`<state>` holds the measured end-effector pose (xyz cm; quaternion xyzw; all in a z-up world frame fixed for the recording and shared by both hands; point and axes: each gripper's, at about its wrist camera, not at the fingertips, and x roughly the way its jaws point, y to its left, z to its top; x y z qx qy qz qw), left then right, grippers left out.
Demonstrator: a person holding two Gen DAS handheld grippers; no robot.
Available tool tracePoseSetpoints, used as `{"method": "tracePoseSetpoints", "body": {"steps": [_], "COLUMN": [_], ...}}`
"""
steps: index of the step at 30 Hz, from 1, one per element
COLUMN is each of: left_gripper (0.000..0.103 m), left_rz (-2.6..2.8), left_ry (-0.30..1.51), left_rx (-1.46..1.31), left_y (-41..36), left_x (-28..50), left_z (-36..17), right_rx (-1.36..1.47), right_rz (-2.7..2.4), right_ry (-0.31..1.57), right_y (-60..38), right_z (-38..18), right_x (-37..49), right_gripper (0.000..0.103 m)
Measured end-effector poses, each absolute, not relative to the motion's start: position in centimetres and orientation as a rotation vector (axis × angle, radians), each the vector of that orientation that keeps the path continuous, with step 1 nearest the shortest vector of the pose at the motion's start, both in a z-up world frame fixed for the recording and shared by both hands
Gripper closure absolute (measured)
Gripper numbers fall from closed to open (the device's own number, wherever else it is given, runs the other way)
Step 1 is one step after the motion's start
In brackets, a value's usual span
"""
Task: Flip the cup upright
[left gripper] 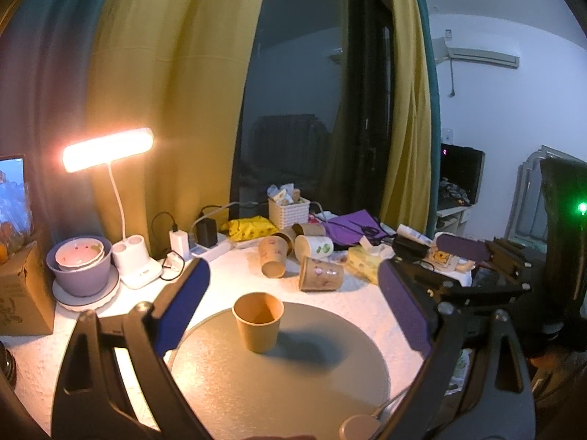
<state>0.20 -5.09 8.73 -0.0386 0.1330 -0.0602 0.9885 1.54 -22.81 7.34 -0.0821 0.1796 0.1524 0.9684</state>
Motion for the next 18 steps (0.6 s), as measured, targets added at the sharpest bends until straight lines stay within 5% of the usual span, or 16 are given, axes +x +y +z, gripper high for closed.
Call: {"method": "tracePoseSetpoints", "body": {"steps": [18], "left_gripper": [0.009], "left_rz": [-0.118], "left_ry": [0.267], "left_rx": [-0.08], "left_y": [-5.03], "left_x": [0.19], "left_z": [8.84], "right_rx": [-0.166], "right_rz": [0.309], "right_ry": [0.363], "right_y": [-22.93], "right_z": [7.26], "right_x": [1.6], "right_gripper": [0.024]}}
